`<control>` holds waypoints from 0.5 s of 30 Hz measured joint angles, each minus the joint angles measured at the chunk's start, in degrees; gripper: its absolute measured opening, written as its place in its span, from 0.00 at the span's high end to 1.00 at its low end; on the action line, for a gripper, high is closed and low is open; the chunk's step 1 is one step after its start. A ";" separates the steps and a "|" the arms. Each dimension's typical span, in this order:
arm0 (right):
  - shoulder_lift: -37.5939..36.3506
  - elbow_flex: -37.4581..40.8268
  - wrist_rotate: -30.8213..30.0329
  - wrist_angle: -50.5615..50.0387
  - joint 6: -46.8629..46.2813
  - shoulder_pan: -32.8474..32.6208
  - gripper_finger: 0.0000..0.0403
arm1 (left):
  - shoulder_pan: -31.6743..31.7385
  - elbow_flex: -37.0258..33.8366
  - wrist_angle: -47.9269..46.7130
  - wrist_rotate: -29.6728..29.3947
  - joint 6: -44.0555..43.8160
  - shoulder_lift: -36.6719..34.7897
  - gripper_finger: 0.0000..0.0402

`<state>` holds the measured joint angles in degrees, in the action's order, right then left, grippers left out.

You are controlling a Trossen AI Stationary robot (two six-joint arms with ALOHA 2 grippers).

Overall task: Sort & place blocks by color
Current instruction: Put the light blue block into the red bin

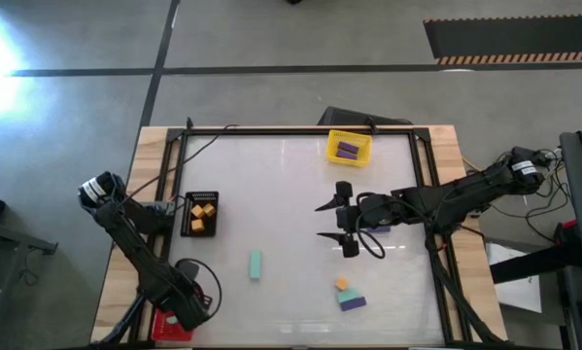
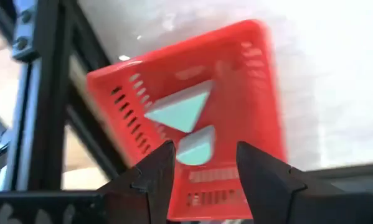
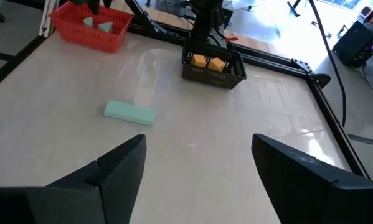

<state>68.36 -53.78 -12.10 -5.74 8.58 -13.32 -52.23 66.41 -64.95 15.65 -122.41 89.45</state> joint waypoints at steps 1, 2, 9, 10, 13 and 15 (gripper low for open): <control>0.00 0.01 0.00 0.00 0.00 0.00 0.30 | 0.01 0.65 0.01 -1.19 0.00 0.00 0.61; 0.00 0.02 0.00 0.00 0.00 0.00 0.30 | 0.02 1.40 0.00 -2.94 0.01 0.00 0.61; 0.00 0.09 -0.02 0.00 -0.61 0.00 0.30 | 0.56 6.13 0.04 -18.85 2.62 0.00 0.61; 0.00 0.09 -0.02 0.00 -0.63 0.00 0.30 | 0.85 6.56 0.04 -20.68 3.24 0.00 0.61; 0.00 0.09 0.00 0.00 -0.63 0.00 0.30 | 2.20 7.10 0.07 -23.90 5.81 0.00 0.61; 0.00 0.09 0.00 0.00 -0.63 0.00 0.30 | 3.35 7.10 0.12 -24.36 7.14 0.01 0.61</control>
<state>68.36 -53.69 -12.10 -5.74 7.94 -13.32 -48.87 73.50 -64.83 -8.71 -115.27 89.46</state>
